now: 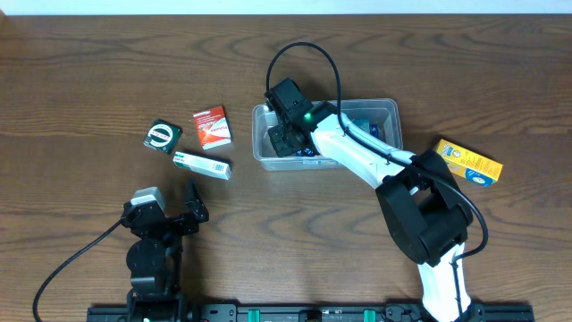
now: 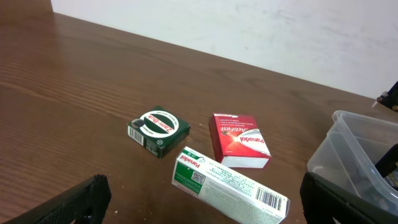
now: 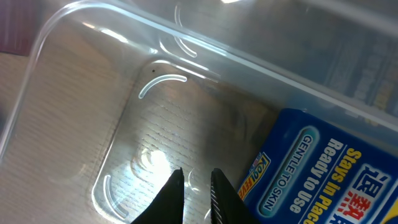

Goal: Pack container

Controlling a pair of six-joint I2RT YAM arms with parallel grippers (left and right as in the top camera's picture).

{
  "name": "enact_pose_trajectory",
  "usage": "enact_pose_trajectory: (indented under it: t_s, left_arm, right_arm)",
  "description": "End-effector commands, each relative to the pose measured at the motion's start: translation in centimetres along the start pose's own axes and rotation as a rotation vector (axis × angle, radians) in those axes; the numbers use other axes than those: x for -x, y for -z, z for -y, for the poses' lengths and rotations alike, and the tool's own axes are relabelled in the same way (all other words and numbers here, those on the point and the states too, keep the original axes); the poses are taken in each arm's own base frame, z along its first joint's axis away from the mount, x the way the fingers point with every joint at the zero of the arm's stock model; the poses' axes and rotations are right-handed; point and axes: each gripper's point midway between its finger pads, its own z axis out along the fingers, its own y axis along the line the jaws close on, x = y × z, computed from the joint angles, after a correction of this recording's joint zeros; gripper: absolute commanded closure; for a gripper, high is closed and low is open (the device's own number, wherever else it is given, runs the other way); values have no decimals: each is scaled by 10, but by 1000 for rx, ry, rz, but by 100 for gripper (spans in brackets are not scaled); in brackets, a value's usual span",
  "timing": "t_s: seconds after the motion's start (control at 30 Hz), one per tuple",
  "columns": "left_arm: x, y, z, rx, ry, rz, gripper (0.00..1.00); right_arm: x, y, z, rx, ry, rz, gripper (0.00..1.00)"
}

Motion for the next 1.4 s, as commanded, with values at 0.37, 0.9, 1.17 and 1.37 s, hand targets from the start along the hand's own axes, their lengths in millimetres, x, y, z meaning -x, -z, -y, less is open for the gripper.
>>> enact_pose_trajectory:
  t_s: [0.37, 0.9, 1.17, 1.37]
  left_arm:
    - [-17, -1, -6, 20, -20, -48, 2]
    - [-17, -1, -6, 20, -20, -48, 2]
    - [-17, -1, -6, 20, -20, -48, 2]
    - [-17, -1, -6, 20, -20, -48, 2]
  right_arm:
    - [-11, -7, 18, -76, -28, -36, 60]
    - [-8, -8, 17, -72, -22, -24, 7]
    - [2, -2, 15, -67, 3, -5, 5]
    - [8, 1, 13, -64, 10, 7, 4]
